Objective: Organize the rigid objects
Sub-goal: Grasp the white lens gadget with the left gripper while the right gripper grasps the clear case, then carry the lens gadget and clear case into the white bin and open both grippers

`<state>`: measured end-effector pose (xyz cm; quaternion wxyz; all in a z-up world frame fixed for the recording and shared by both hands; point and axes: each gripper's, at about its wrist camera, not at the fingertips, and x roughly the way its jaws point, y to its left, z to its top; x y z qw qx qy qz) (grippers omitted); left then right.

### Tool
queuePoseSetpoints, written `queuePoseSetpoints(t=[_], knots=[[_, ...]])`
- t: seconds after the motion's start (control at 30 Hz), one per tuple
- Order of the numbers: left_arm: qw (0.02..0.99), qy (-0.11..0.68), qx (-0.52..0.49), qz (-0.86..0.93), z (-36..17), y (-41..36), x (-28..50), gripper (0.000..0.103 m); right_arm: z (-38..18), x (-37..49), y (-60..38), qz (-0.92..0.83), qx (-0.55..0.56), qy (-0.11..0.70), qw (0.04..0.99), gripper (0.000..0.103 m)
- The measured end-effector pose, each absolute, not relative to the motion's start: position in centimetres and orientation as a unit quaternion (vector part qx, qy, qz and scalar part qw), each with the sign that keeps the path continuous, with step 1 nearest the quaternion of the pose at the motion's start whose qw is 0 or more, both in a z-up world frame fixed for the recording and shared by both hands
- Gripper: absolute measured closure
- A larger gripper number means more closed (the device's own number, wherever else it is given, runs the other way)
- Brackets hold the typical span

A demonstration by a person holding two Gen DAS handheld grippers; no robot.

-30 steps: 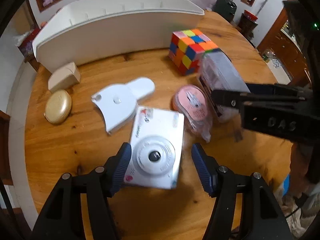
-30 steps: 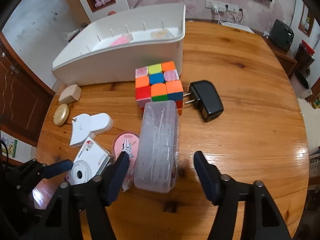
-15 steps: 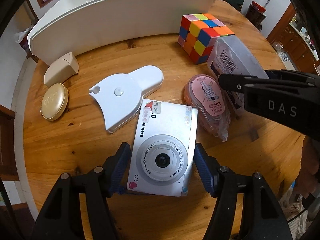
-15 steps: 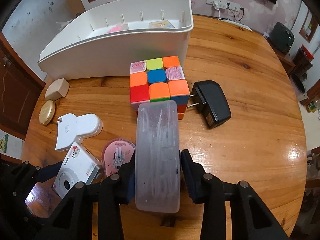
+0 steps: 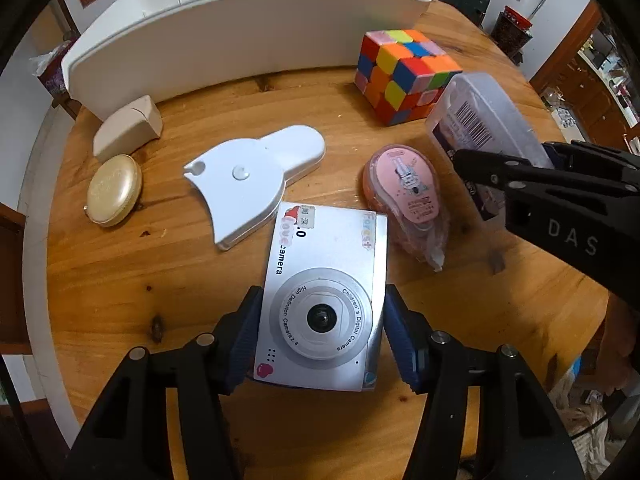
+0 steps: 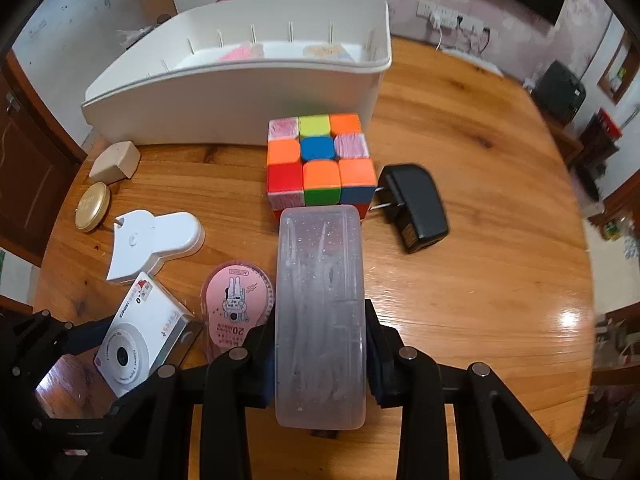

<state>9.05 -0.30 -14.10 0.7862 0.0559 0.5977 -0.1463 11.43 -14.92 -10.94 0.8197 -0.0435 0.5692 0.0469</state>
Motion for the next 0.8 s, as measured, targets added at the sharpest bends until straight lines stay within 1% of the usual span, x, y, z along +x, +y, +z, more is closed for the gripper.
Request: queuePoseSetpoints(t=[0.3,0.47,0.63,0.8], knots=[[0.815,0.556,0.042,-0.159,-8.0,1.0,9.3,0.043,-6.8,10.3,-14.6,0.045,-0.086,0.531,0.842,0.069],[0.835,0.527,0.049,-0.151,-4.2,0.5,11.9,0.043,-4.3,11.5,-14.5,0.033,-0.108,0.505,0.856,0.069],[0.842,0.519,0.026,-0.148,-2.9,0.2,15.6,0.043,-2.2,14.1,-13.9,0.012,-0.143,0.483,0.864,0.069],[0.836,0.531,-0.014,-0.138,-2.6,0.8,20.2,0.043,-0.5,17.1,-13.2,-0.001,-0.165,0.458,0.874,0.069]])
